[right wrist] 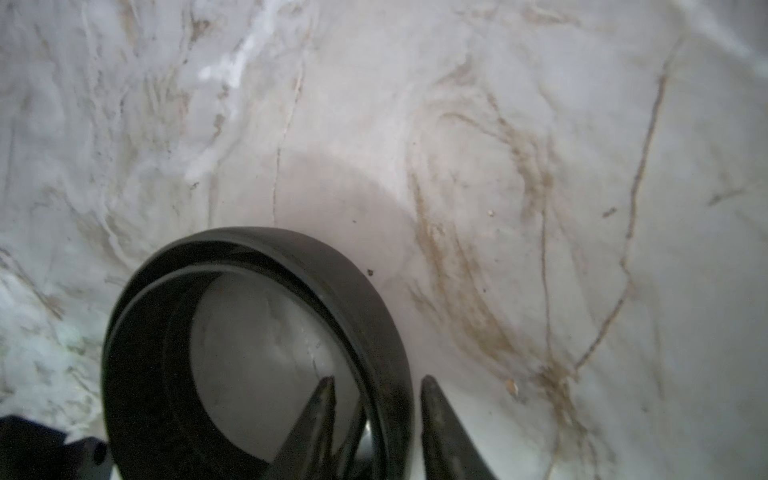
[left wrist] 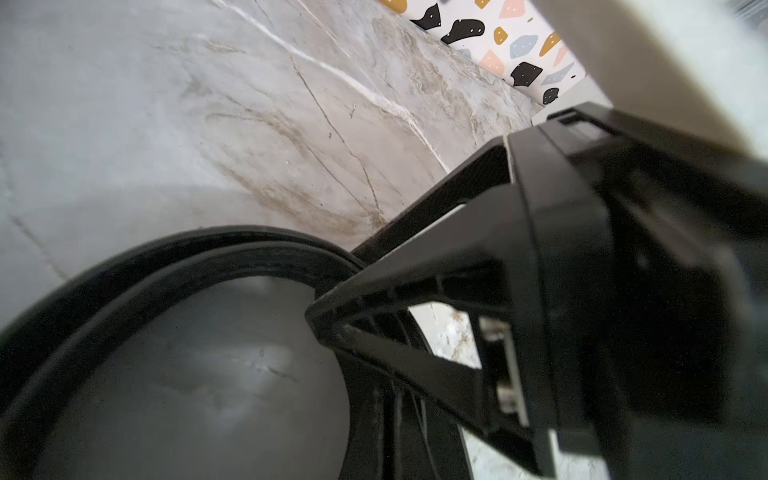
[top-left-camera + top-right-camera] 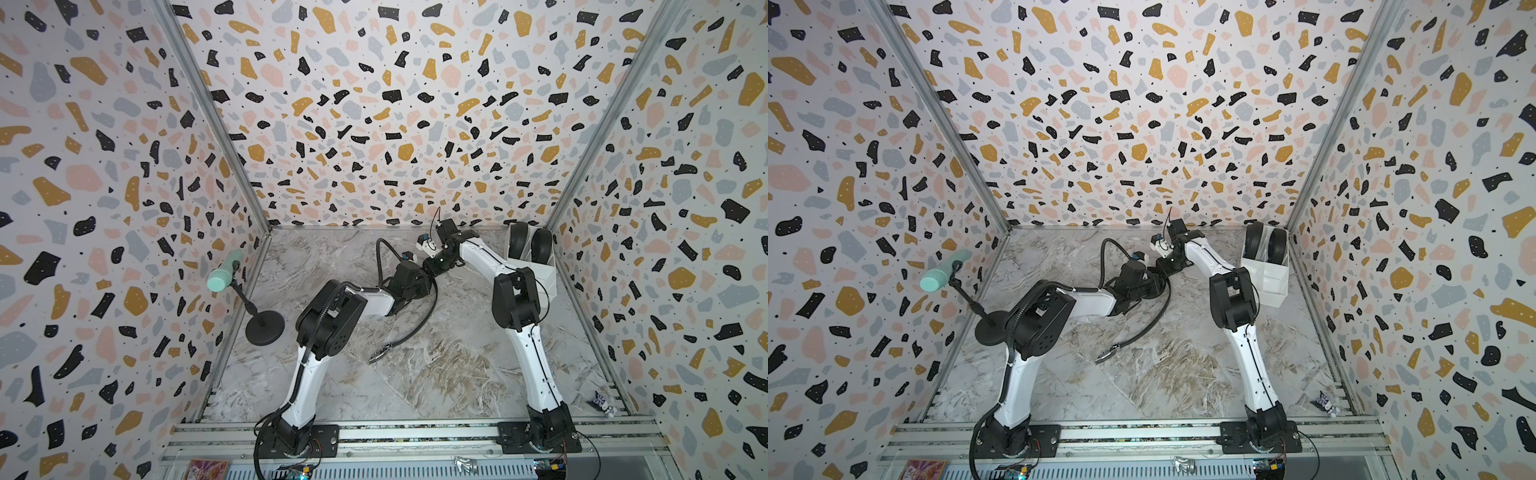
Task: Place the belts into the storage roll
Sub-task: Roll the belt at the center of the board.
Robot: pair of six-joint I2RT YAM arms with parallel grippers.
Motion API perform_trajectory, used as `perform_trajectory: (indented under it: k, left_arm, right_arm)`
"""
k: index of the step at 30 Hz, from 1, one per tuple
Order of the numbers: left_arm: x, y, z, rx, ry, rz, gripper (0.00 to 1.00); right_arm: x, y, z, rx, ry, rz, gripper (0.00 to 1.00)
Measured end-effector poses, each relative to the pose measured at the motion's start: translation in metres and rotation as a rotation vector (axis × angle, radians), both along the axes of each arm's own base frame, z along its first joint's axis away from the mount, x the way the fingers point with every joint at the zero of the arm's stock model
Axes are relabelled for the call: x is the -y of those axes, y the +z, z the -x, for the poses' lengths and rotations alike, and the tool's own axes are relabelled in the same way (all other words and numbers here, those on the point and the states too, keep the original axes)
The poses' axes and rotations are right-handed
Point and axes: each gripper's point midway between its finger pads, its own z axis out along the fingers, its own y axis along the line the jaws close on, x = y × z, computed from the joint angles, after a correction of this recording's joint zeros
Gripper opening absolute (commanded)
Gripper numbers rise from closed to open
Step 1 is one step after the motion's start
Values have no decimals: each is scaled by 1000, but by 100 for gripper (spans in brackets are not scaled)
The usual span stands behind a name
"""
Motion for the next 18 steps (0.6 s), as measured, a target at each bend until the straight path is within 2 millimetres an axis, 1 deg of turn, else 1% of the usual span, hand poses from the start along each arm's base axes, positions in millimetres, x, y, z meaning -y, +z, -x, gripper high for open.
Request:
perform_trajectory:
  k: [2,4,5,7,10,14,18]
  left_arm:
    - [0,0,0,1,-4,-5,6]
    - [-1,2,1,3,-9,-10,17]
    - [-1,4,2,1,-12,-12,21]
    - [-4,7,8,-11,-19,-24,31]
    - [-10,14,21,-33,-41,-40,42]
    - [-18,30,38,-51,-68,-54,50]
    - [-28,56,54,-36,-97,-75,55]
  right_arm:
    - [-5,0,2,7,4,12,16]
    - [-6,-1,2,14,-9,34,12]
    - [-6,-1,2,15,-16,40,11]
    - [-5,-2,1,14,-32,48,8]
    - [-3,-2,0,13,-53,55,5]
    - [1,-2,-2,24,-76,79,4]
    - [3,-2,-2,32,-92,97,4]
